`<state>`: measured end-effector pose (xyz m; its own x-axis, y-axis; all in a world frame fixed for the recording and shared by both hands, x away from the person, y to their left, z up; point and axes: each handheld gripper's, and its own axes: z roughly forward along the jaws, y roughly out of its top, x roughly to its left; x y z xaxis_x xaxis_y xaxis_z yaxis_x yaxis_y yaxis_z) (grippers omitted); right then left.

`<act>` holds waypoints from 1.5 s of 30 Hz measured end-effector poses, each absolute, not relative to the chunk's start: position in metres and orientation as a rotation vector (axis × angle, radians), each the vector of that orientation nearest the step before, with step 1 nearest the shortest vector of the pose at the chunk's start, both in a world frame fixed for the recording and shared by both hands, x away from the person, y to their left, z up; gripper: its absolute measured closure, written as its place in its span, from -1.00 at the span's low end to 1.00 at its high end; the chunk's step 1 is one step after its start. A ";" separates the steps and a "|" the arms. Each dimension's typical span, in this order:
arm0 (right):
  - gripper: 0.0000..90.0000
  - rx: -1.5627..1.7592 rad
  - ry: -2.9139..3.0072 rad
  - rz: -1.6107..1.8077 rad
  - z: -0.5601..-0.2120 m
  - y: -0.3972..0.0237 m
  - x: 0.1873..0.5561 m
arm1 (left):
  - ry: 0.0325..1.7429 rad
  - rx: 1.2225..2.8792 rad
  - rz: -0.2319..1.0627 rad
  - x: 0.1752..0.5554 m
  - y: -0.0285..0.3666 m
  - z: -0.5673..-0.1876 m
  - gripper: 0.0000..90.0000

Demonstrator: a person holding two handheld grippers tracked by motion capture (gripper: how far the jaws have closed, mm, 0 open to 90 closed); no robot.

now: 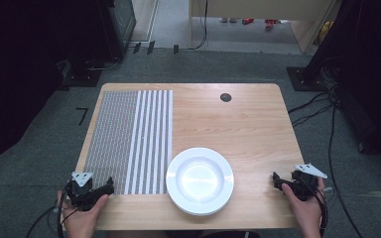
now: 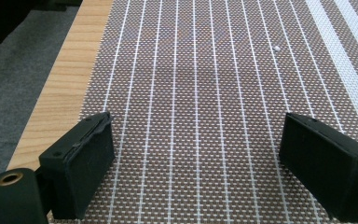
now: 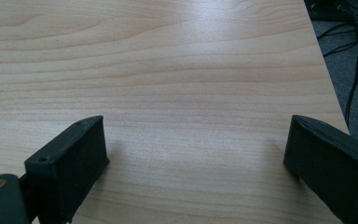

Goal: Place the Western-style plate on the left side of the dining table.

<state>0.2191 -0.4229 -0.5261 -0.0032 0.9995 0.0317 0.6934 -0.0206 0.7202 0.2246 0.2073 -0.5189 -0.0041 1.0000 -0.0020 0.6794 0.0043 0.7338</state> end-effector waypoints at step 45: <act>-0.90 1.788 1.718 0.756 -0.526 -0.421 0.221 | 1.589 1.701 0.688 0.245 0.156 -0.474 -0.77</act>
